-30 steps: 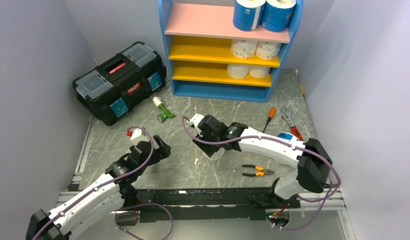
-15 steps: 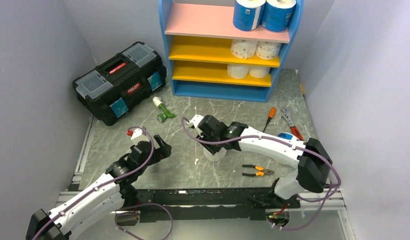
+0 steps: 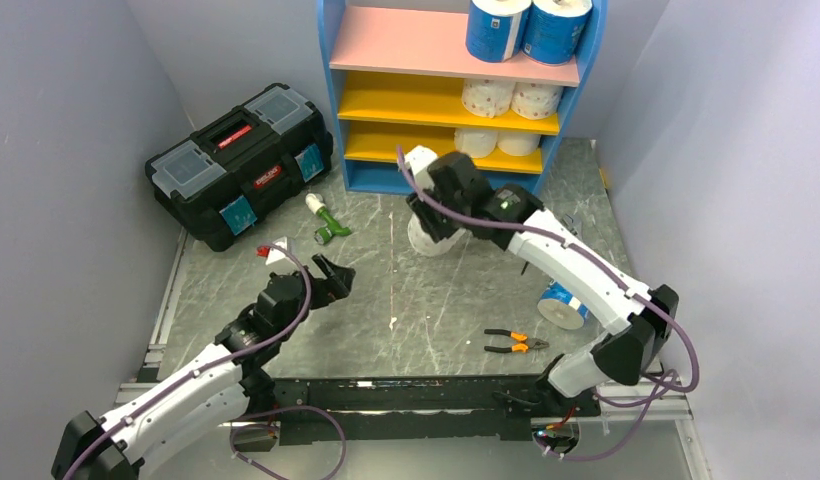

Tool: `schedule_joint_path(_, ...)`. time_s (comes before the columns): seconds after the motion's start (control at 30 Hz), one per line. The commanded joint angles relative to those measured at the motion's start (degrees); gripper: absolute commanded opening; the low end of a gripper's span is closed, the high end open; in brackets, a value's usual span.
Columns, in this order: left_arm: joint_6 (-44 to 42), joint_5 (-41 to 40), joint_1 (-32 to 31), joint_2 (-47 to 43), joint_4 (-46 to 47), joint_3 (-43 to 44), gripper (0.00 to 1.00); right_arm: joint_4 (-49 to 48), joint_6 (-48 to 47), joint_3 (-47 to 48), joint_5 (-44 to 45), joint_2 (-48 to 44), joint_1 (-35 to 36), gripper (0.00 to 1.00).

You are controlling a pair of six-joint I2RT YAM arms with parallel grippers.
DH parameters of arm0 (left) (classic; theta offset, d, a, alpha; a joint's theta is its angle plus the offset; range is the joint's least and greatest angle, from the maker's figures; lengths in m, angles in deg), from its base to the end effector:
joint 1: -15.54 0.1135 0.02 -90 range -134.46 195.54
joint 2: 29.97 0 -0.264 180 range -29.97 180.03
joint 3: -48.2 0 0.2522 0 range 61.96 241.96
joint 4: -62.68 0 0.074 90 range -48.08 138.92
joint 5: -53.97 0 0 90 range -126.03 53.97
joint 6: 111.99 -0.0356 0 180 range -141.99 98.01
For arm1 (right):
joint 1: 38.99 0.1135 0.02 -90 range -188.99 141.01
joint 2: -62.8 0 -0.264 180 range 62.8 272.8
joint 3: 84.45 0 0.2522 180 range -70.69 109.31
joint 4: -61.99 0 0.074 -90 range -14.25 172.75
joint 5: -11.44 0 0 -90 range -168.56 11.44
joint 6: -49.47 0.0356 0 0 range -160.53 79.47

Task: Place and organize the paper towels onto the shelf
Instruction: Pick up the paper towel from the center of the board.

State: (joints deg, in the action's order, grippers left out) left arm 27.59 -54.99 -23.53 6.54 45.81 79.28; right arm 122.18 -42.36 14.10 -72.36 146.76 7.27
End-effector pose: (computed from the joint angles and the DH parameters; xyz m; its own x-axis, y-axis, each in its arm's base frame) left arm 0.1303 -0.0909 0.2058 -0.4671 -0.5482 -0.6938 0.0109 0.7810 -0.6244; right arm 0.2191 0.2234 0.3614 -0.4725 -0.5396 -0.6968 -0.6815 0.7251 -0.0995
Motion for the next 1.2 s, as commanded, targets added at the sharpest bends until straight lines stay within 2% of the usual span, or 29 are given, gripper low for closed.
schedule_joint_path(0.0,-2.50,1.08,-0.09,2.09,15.09,1.85,0.99,3.38,-4.38,12.37,0.68,3.97,-3.19,0.21)
schedule_joint_path(0.13,-4.92,-0.11,-0.51,6.67,20.24,5.06,0.99,6.85,-6.41,25.54,1.00,11.07,-6.23,0.21)
schedule_joint_path(0.33,-9.87,-0.85,-1.15,14.51,27.05,11.39,0.99,9.07,-5.59,39.28,-2.65,18.28,-8.94,0.20)
schedule_joint_path(0.57,-23.73,0.79,-3.11,25.54,45.92,15.94,0.99,10.65,-3.13,42.94,-4.83,19.50,-9.06,0.20)
schedule_joint_path(0.77,-43.14,1.33,-5.30,34.10,62.70,15.78,0.99,13.28,0.64,46.26,-5.47,19.23,-9.25,0.20)
schedule_joint_path(0.87,-52.26,6.63,-5.28,39.33,73.28,15.46,0.99,14.12,1.73,49.73,-5.91,20.11,-9.52,0.21)
schedule_joint_path(1.0,-57.35,10.40,-4.91,45.32,83.34,15.96,0.99,14.18,3.03,52.65,-4.89,21.00,-9.73,0.21)
schedule_joint_path(1.17,-59.33,12.17,-3.89,51.23,87.93,20.68,0.99,10.96,3.33,52.19,-2.56,20.32,-10.04,0.21)
